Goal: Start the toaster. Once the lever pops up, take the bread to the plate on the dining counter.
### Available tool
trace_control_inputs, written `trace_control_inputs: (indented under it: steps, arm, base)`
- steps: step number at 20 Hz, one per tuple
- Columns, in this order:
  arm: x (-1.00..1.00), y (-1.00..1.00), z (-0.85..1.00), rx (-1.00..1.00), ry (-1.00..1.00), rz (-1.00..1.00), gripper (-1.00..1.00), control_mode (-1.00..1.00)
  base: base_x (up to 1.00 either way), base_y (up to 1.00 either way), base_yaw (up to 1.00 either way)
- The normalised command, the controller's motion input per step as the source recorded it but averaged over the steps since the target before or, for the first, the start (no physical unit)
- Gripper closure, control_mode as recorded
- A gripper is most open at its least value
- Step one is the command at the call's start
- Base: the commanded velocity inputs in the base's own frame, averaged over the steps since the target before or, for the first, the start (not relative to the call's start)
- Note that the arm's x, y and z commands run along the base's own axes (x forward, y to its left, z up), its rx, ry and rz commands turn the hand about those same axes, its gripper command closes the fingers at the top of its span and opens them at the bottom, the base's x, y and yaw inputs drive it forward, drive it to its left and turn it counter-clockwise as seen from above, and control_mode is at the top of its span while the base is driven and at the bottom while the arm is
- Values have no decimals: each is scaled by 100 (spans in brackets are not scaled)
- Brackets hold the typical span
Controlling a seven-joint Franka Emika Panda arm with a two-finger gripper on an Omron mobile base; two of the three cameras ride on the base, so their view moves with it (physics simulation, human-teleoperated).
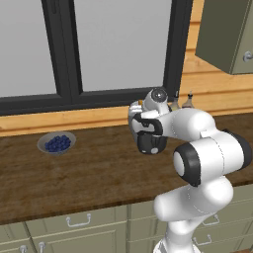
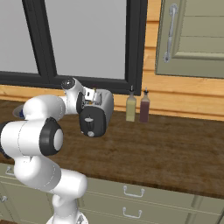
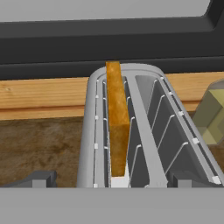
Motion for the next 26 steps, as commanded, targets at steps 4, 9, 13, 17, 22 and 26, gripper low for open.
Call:
trace_control_inputs:
  steps: [4, 9, 13, 17, 22, 26]
  arm:
    - [0, 0, 0, 0, 0, 0, -100, -100]
    - [0, 0, 0, 0, 0, 0, -100, -100]
    - [0, 0, 0, 0, 0, 0, -100, -100]
    - [0, 0, 0, 0, 0, 0, -100, -100]
    - [0, 0, 0, 0, 0, 0, -100, -100]
    - [0, 0, 0, 0, 0, 0, -100, -100]
  base:
    - [0, 0, 0]
    - [0, 0, 0]
    - [0, 0, 0]
    - [0, 0, 0]
    - [0, 0, 0]
    - [0, 0, 0]
